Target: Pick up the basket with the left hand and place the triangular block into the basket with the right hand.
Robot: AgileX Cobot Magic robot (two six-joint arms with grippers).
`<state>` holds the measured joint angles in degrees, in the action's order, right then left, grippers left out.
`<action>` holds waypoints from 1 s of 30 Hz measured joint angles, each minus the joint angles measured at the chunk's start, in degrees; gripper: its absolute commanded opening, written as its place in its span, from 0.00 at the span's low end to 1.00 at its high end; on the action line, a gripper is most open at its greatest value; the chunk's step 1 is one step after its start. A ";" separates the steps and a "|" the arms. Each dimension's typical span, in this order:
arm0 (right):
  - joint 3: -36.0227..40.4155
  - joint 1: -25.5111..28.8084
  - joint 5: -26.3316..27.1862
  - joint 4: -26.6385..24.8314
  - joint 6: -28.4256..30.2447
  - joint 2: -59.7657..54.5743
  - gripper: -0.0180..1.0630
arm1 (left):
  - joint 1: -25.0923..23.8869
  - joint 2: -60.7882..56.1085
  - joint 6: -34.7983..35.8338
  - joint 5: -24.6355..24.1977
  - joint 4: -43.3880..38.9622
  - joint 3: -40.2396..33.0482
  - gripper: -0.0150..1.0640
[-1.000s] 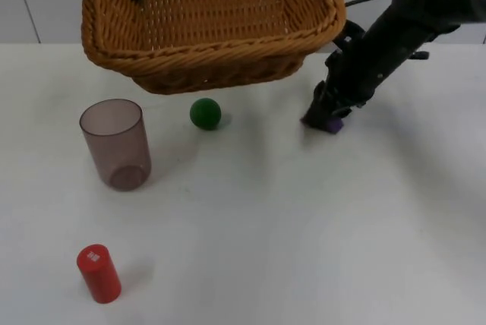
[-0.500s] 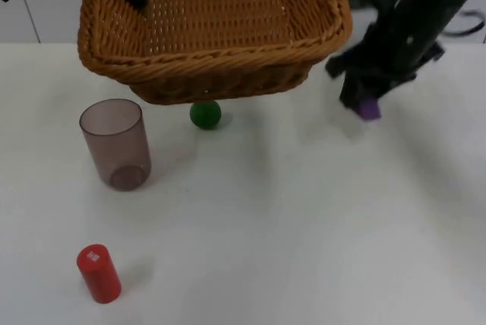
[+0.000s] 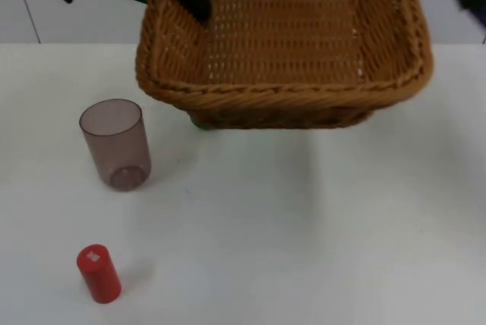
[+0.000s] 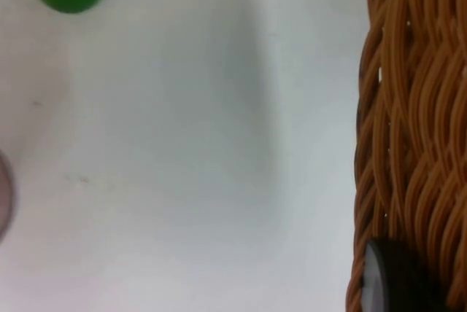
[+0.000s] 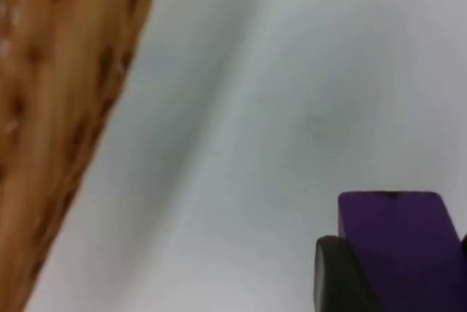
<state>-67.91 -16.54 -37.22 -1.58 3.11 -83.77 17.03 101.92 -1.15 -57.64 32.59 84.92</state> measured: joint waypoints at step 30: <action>1.14 -10.43 -7.29 3.09 -3.61 17.49 0.08 | 9.61 10.80 0.82 2.08 5.54 0.00 0.01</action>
<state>-66.77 -26.97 -44.50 1.51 -0.50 -66.28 26.64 112.72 -0.33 -55.56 38.13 84.92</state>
